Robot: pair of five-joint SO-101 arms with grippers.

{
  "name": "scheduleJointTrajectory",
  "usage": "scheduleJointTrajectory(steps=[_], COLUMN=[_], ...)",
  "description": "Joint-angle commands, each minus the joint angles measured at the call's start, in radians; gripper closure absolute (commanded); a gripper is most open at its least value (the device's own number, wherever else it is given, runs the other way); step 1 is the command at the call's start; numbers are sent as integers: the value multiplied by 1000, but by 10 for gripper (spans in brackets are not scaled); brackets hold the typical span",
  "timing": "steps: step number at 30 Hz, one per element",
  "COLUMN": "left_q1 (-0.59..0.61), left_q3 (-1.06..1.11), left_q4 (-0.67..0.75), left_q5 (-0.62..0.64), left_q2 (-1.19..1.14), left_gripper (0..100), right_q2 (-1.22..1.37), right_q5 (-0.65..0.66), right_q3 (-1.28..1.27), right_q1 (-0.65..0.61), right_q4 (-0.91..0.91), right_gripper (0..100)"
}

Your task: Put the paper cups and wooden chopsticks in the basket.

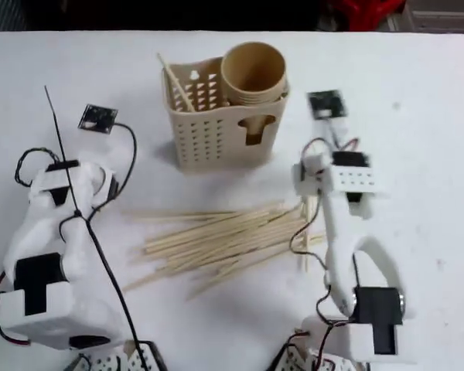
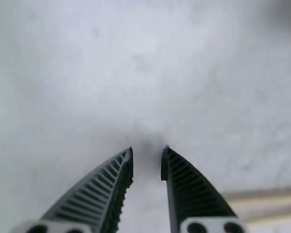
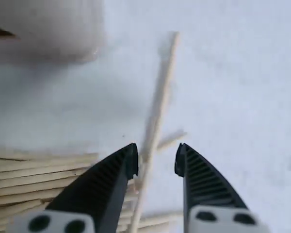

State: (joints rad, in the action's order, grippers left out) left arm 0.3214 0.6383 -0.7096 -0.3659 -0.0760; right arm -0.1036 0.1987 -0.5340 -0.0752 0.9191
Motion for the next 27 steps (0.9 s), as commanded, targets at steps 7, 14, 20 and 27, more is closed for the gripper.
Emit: scheduleJointTrajectory(steps=[7, 14, 20, 27], left_q1=[13, 13, 13, 13], left_q3=[-40, -40, -40, -40], left_q4=[-6, -6, -6, -6], left_q5=[-8, -5, -5, -5], left_q2=[1, 1, -1, -1], left_gripper=[880, 880, 880, 880], right_q2=[160, 202, 248, 220], right_q5=[-8, -2, 0, -5], right_q3=[6, 6, 28, 48], right_q1=[41, 47, 50, 67], right_q4=[-143, -147, -142, -84], right_gripper=[864, 865, 972, 982])
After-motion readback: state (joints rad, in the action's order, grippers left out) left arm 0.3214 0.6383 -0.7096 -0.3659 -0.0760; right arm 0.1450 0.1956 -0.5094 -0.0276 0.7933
